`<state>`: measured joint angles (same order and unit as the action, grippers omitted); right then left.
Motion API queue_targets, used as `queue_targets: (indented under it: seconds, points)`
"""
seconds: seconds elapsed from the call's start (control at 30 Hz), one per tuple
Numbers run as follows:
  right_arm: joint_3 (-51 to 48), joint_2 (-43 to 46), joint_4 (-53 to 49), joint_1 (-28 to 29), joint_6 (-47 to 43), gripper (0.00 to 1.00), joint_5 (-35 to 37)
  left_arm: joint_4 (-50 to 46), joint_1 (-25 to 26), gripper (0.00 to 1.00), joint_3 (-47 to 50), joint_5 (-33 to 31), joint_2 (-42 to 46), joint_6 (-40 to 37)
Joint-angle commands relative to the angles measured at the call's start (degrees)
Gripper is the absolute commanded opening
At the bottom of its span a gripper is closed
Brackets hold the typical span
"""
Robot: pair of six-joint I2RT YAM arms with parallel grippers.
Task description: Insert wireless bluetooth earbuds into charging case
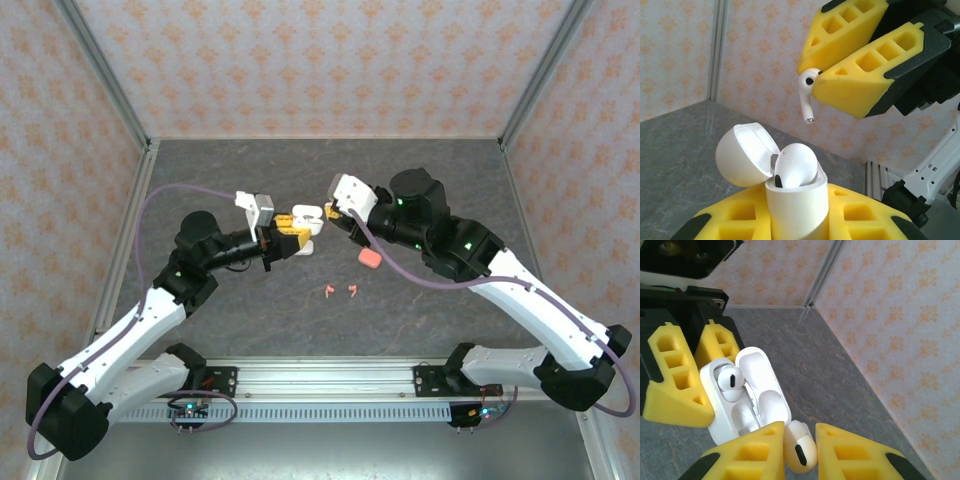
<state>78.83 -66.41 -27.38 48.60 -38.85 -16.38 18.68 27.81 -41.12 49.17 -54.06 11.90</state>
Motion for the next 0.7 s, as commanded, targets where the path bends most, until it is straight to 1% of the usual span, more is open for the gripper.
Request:
queue_targets:
  seconds: [0.0, 0.2, 0.3, 0.5, 0.67]
  points:
    - [1.7, -0.8, 1.2, 0.3, -1.1, 0.19, -2.5, 2.8, 0.8, 0.0, -2.2, 1.8, -0.3, -1.5]
    - [1.9, -1.1, 1.0, 0.9, -1.3, 0.19, -3.0, 2.8, 1.0, 0.0, -2.1, 2.0, -0.4, -1.4]
    - [1.9, -2.6, 0.2, 1.1, -1.6, 0.19, -2.7, 2.7, 0.9, 0.0, -2.0, 1.9, -0.2, -1.5]
    - [1.5, -2.6, -0.8, 1.3, -2.0, 0.19, -1.8, 2.5, 0.9, 0.0, -1.9, 1.5, 0.1, -1.6]
    - [1.4, -2.6, -1.9, 1.4, -2.1, 0.19, -3.6, 2.6, 1.0, 0.0, -2.0, 1.4, 0.0, -1.7]
